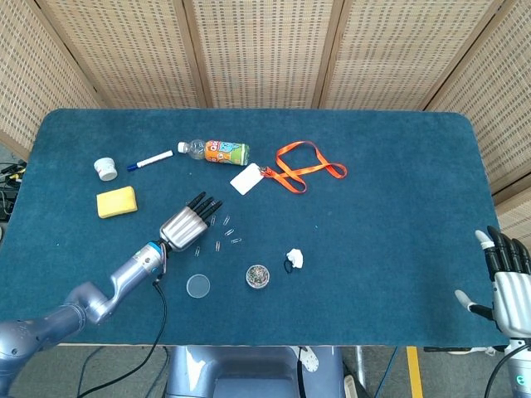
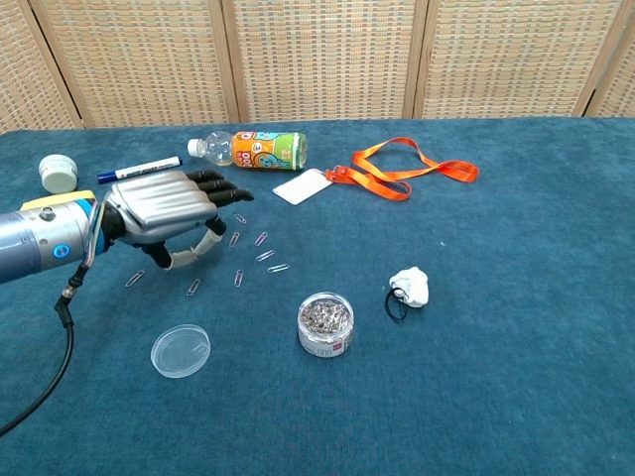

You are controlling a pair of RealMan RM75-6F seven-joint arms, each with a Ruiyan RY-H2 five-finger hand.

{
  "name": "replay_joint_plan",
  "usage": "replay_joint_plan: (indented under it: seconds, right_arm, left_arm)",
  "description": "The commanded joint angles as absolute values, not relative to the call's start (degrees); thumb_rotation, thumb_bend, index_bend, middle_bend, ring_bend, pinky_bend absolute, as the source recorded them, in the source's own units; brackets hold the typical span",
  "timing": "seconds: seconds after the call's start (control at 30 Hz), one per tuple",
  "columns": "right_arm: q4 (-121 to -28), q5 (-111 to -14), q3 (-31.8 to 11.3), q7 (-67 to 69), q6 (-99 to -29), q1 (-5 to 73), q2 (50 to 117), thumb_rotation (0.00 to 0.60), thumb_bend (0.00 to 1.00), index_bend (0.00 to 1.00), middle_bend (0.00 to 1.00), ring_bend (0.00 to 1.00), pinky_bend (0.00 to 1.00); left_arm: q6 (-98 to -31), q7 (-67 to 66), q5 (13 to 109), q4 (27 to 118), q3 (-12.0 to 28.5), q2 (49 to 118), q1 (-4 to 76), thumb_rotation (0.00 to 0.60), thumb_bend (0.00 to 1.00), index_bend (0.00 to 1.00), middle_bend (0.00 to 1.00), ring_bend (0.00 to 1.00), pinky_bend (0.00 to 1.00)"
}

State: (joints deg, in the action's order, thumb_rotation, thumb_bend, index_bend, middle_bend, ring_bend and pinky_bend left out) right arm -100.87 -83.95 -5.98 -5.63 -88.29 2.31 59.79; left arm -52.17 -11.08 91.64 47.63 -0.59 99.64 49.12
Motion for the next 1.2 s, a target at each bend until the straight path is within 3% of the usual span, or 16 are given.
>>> replay_joint_plan:
  seconds: [0.03,0.3,0.47,1.2]
  right_arm:
    - [-100.9,-83.99,-5.97,-5.5,-88.36,2.26,59.71,0.6,0.0,0.02,0.0,0.0,0.0]
    - [-100.95,-84.05,-5.96,-5.29,-88.35,2.25,59.61,0.6,0.0,0.02,0.0,0.0,0.0]
    - [-100.98,-84.14,-5.94,-5.47,-88.5,2.22,59.69,0.6,0.0,0.02,0.0,0.0,0.0]
    - [-100.44,-84.27,-6.02,-2.31,-89.95,1.11,58.63,0.6,0.0,0.02,0.0,0.0,0.0]
  left_arm:
    - [-54.79,-10.04,91.85,51.18,0.51,97.21,49.22,0.6,0.47,0.68,0.0,0.0,0.0]
    - [-59.98,-11.22,93.38,67.37,2.71,90.78,49.87,0.6,0.48,0.68,0.0,0.0,0.0]
    - [-57.21,-13.51,94.39,76.47,2.37,89.86,51.77,0.6,0.48,0.68,0.0,0.0,0.0]
    - [-49.68,-21.85,90.75,77.51,2.31,95.77,54.3,0.6,0.48,0.68,0.0,0.0,0.0]
